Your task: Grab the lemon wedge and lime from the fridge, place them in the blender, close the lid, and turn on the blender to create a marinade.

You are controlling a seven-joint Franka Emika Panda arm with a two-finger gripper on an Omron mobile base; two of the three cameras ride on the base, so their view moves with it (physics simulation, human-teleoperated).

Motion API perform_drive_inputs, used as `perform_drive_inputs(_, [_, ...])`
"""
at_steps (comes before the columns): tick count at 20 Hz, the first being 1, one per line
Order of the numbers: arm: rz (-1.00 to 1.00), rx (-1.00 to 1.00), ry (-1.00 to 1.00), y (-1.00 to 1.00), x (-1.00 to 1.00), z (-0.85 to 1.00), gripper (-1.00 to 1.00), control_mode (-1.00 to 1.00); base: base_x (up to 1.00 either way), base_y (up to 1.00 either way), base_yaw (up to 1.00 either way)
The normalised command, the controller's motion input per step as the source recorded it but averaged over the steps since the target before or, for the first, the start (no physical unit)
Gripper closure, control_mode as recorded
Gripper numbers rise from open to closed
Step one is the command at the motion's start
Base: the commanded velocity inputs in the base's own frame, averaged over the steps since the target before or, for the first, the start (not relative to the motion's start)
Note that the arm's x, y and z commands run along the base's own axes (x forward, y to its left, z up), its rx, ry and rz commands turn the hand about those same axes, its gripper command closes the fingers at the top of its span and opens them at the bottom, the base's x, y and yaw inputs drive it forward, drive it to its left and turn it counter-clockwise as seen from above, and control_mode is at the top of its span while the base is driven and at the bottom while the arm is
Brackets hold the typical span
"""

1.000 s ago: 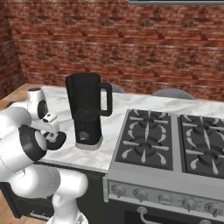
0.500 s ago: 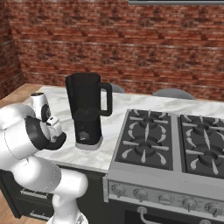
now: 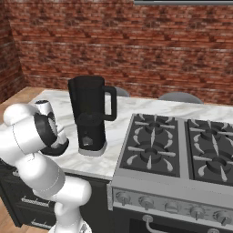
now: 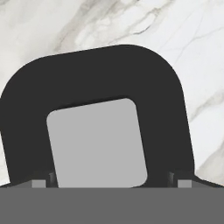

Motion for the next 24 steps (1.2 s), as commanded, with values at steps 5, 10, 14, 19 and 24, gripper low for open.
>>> perform_drive_inputs(5, [0.00, -0.01, 0.00, 0.05, 0.20, -0.13, -1.00, -1.00, 0.00, 0.00, 0.00])
perform_drive_inputs(10, [0.00, -0.03, -0.03, 0.11, 0.32, -0.02, -1.00, -1.00, 0.00, 0.00, 0.00])
perform_drive_inputs(14, [0.00, -0.01, -0.01, 0.04, 0.16, -0.15, -1.00, -1.00, 0.00, 0.00, 0.00])
perform_drive_inputs(19, [0.00, 0.00, -0.07, -0.10, -0.05, -0.51, -1.00, -1.00, 0.00, 0.00, 0.00])
perform_drive_inputs(24, [0.00, 0.00, -0.11, -0.04, -0.01, -0.42, 1.00, -1.00, 0.00, 0.00, 0.00])
